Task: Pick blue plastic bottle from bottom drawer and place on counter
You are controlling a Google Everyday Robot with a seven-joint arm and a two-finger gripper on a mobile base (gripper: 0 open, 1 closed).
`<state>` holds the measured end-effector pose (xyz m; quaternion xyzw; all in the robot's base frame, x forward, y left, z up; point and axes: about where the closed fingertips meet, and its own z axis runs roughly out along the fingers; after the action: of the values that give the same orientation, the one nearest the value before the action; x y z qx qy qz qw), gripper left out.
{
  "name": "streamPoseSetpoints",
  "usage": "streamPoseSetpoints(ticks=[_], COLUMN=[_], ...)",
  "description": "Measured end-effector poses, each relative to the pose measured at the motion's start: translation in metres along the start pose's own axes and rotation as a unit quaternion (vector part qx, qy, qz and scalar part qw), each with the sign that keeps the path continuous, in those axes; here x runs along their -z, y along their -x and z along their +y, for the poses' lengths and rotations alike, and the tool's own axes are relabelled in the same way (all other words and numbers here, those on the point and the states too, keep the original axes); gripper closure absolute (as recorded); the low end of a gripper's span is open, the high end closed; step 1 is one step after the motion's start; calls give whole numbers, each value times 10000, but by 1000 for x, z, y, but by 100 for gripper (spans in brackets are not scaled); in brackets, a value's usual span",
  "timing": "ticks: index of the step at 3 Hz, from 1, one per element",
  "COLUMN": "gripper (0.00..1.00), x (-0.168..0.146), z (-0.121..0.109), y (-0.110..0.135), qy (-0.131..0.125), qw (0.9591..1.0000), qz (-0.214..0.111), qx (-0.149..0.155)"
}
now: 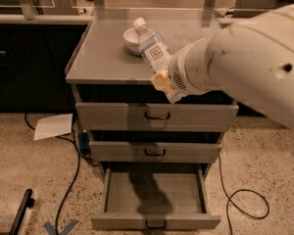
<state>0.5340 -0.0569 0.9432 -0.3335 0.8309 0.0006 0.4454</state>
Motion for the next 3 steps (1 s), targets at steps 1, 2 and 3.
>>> streamPoseSetpoints(ticks=[1, 2, 3], gripper=[100, 100, 100], x=[3, 7, 7], z=[9, 19, 19], y=[20, 29, 29], qy=[612, 795, 795], qw=[9981, 9964, 9964], qz=[-102, -220, -220], qx=[32, 200, 199])
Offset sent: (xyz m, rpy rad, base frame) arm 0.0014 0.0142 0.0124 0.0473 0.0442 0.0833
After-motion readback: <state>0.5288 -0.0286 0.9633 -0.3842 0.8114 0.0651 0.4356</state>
